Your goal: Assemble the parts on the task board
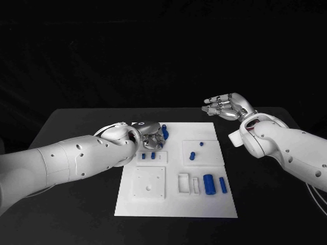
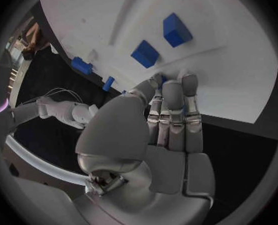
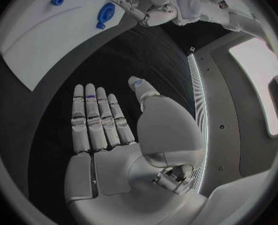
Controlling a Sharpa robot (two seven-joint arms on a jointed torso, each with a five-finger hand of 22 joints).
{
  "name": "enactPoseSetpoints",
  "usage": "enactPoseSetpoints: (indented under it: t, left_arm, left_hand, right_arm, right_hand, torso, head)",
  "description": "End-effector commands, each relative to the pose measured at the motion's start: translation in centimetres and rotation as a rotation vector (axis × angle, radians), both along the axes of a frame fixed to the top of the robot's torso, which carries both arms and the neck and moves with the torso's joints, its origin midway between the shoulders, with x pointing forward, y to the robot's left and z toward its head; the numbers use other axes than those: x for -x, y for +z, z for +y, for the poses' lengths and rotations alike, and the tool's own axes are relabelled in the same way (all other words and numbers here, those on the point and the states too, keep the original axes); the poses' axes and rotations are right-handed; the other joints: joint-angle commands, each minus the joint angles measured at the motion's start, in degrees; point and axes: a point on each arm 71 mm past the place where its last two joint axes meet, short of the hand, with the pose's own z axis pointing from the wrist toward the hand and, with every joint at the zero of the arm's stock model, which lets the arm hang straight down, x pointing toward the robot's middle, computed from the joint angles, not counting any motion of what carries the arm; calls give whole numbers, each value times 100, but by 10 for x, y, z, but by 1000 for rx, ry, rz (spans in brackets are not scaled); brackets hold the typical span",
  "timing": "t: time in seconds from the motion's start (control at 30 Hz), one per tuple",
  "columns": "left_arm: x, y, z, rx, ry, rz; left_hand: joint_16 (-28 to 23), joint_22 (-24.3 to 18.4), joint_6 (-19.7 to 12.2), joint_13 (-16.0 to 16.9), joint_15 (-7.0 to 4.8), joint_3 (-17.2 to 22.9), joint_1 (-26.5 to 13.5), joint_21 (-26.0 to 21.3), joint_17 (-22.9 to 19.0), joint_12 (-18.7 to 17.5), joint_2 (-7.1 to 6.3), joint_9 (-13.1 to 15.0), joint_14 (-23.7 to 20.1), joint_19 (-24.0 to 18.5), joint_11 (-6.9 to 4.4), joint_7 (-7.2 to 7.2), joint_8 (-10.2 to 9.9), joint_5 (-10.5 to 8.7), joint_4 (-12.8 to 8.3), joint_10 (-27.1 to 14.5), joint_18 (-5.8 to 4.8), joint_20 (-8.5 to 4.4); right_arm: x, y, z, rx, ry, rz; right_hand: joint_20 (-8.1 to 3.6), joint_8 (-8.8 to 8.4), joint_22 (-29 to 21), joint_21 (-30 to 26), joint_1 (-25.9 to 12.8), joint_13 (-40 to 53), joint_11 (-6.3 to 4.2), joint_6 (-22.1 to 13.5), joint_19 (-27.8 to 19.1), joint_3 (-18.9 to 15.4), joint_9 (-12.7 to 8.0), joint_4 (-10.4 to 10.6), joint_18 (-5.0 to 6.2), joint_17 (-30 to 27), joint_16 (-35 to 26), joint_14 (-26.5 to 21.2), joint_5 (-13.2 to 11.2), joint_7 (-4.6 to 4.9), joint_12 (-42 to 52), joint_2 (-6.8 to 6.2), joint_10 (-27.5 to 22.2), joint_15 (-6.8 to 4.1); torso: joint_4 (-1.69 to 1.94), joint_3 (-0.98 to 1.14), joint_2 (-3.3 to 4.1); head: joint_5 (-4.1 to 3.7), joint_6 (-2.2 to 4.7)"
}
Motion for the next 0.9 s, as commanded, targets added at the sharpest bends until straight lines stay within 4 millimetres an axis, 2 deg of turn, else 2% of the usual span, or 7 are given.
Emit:
enactPoseSetpoints:
  t: [0.03,0.2,0.47,0.63,0.7,0.8,0.9]
  left_arm:
    - [-1,7,2,88,36,19]
    - [0,18,7,165,61,60]
    - [9,29,21,264,87,185]
    - [10,32,34,271,107,215]
    - [10,32,39,265,114,216]
    - [10,33,45,236,110,198]
    - [10,34,48,194,94,161]
  left_hand:
    - [-38,108,-19,3,2,34,-63,16,-3,17,8,-3,24,-3,21,17,10,-32,24,-69,46,31]
    - [-62,105,-40,3,-3,68,-69,11,-5,17,-11,-2,27,-5,28,22,11,-33,35,-88,45,27]
    - [-75,104,-63,3,0,85,-56,-3,-3,17,-25,-3,16,-29,37,30,10,-10,22,-109,38,24]
    - [-78,104,-60,3,1,71,-64,-11,0,17,-33,-2,14,-39,35,27,11,-57,26,-104,34,28]
    - [-84,103,-60,3,2,59,-58,-18,1,17,-31,-2,5,-46,36,27,12,-64,29,-109,31,29]
    - [-91,103,-61,3,3,44,-45,-27,2,16,-32,-3,-2,-57,37,28,12,-68,33,-108,28,30]
    - [-100,105,-59,3,3,33,-33,-31,1,17,-39,-3,-11,-63,36,27,11,-72,34,-106,26,30]
  right_arm:
    - [0,0,1,-9,12,-3]
    - [0,0,1,-11,12,-3]
    - [0,0,0,-13,10,0]
    - [0,0,-2,-22,5,8]
    - [0,0,-3,-24,4,10]
    - [0,0,-3,-25,3,11]
    - [0,0,-4,-26,3,12]
  right_hand:
    - [-8,-15,-5,-15,-27,-8,-6,9,-46,-31,-2,17,-3,-8,-25,-44,47,2,-9,8,-32,6]
    - [-7,-15,-5,-15,-24,-8,-5,5,-47,-43,-3,29,-3,-8,-26,-47,54,3,-10,5,-35,8]
    - [-5,-15,-5,-15,-16,-8,-3,1,-49,-60,-3,42,-3,-8,-24,-46,62,3,-10,5,-38,8]
    - [-5,-16,-5,-15,-1,-8,-4,-6,-49,-78,-3,55,-3,-8,-24,-48,72,4,-8,9,-37,10]
    - [-5,-16,-5,-15,-1,-8,-4,-6,-49,-78,-3,55,-3,-8,-24,-48,72,4,-8,9,-37,10]
    - [-5,-16,-5,-15,-1,-8,-4,-6,-49,-78,-3,55,-3,-8,-24,-48,72,4,-8,9,-37,10]
    - [-5,-16,-5,-15,-1,-8,-4,-6,-49,-78,-3,55,-3,-8,-24,-48,72,4,-8,9,-37,10]
  torso:
    - [4,-3,2]
    - [22,-3,-13]
    - [12,1,-9]
    - [27,1,-11]
    - [15,5,-5]
    - [8,0,1]
    - [10,-2,5]
  head:
    - [18,3]
    - [41,11]
    - [67,1]
    - [76,6]
    - [87,12]
    - [94,16]
    - [108,21]
